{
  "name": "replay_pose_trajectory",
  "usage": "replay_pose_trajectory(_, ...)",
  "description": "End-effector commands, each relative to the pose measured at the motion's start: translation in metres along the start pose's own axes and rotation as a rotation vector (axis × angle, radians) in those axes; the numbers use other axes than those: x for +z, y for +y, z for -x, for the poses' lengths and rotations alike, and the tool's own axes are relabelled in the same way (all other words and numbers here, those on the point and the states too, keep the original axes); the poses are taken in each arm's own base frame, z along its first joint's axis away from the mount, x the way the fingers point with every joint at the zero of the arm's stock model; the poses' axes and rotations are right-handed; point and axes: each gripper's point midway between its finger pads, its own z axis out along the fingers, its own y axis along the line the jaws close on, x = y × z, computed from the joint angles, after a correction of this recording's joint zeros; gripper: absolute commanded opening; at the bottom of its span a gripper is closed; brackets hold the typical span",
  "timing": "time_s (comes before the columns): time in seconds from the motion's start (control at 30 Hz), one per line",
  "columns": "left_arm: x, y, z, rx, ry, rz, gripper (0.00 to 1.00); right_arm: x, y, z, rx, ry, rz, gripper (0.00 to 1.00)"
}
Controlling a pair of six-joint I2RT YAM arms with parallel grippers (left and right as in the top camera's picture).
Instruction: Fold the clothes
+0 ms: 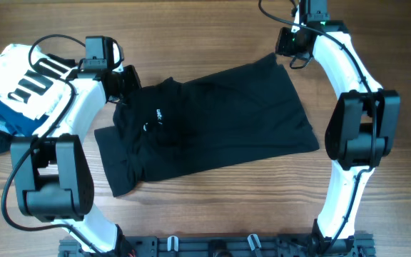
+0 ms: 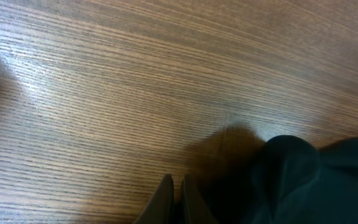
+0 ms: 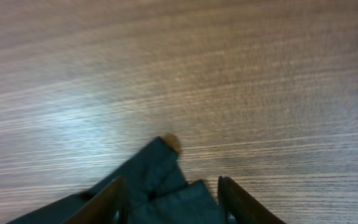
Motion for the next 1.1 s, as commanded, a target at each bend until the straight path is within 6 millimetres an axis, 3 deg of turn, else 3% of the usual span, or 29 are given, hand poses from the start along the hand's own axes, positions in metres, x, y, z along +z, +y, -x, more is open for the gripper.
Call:
replay_pose_trajectory(0.0,-0.006,-0.001,0.0,-0.02,-0.004,-0.012,0.04,0.015,0.015,-0.006,-0.026,0.014,0.028,0.51)
replay_pose_trajectory(0.07,-0.006,-0.001,0.0,-0.02,-0.004,-0.012,0.04,0.039,0.019,-0.02,-0.039,0.048,0.026,0.58)
replay_pose_trajectory(0.17,-0.006,0.0,-0.002,-0.022,0.006,-0.009,0.04,0.063,0.011,-0.033,0.022,0.077,-0.001,0.57)
replay_pose_trajectory(0.27,-0.006,0.001,-0.004,-0.023,0.014,-0.006,0.04,0.079,0.018,-0.043,0.023,0.106,0.038,0.56)
replay_pose_trajectory(0.3,-0.006,0.001,-0.004,-0.024,0.015,-0.005,0.04,0.081,0.018,-0.046,0.024,0.113,0.036,0.48)
replay_pose_trajectory(0.37,-0.006,0.001,-0.005,-0.025,0.018,-0.004,0.04,0.082,0.016,-0.052,0.025,0.138,0.029,0.04)
replay_pose_trajectory(0.4,-0.006,0.001,-0.006,-0.025,0.022,-0.003,0.04,0.078,0.015,-0.052,0.028,0.143,0.024,0.04)
replay_pose_trajectory(0.47,-0.006,0.003,-0.01,-0.028,0.04,0.003,0.04,0.061,0.004,-0.043,0.057,0.132,-0.007,0.04)
replay_pose_trajectory(0.53,-0.013,0.006,-0.016,-0.039,0.065,0.01,0.04,0.028,-0.01,-0.026,0.075,0.097,-0.047,0.04)
replay_pose_trajectory(0.63,-0.038,-0.003,-0.024,-0.056,0.094,-0.049,0.04,-0.03,-0.027,-0.017,0.104,0.088,-0.095,0.04)
replay_pose_trajectory(0.67,-0.054,-0.004,-0.026,-0.062,0.095,-0.058,0.04,-0.053,-0.037,-0.021,0.114,0.104,-0.137,0.04)
replay_pose_trajectory(0.73,-0.075,-0.002,-0.03,-0.073,0.093,-0.052,0.04,-0.077,-0.052,-0.042,0.118,0.182,-0.214,0.04)
replay_pose_trajectory(0.77,-0.085,0.001,-0.036,-0.084,0.109,-0.045,0.04,-0.087,-0.058,-0.062,0.115,0.264,-0.247,0.04)
replay_pose_trajectory(0.87,-0.096,0.006,-0.07,-0.118,0.244,-0.018,0.04,-0.105,-0.066,-0.109,0.095,0.47,-0.293,0.04)
replay_pose_trajectory(0.97,-0.104,0.009,-0.097,-0.146,0.356,0.004,0.04,-0.119,-0.069,-0.13,0.088,0.572,-0.316,0.04)
replay_pose_trajectory(1.07,-0.111,0.007,-0.116,-0.171,0.439,-0.002,0.04,-0.127,-0.074,-0.139,0.082,0.614,-0.343,0.04)
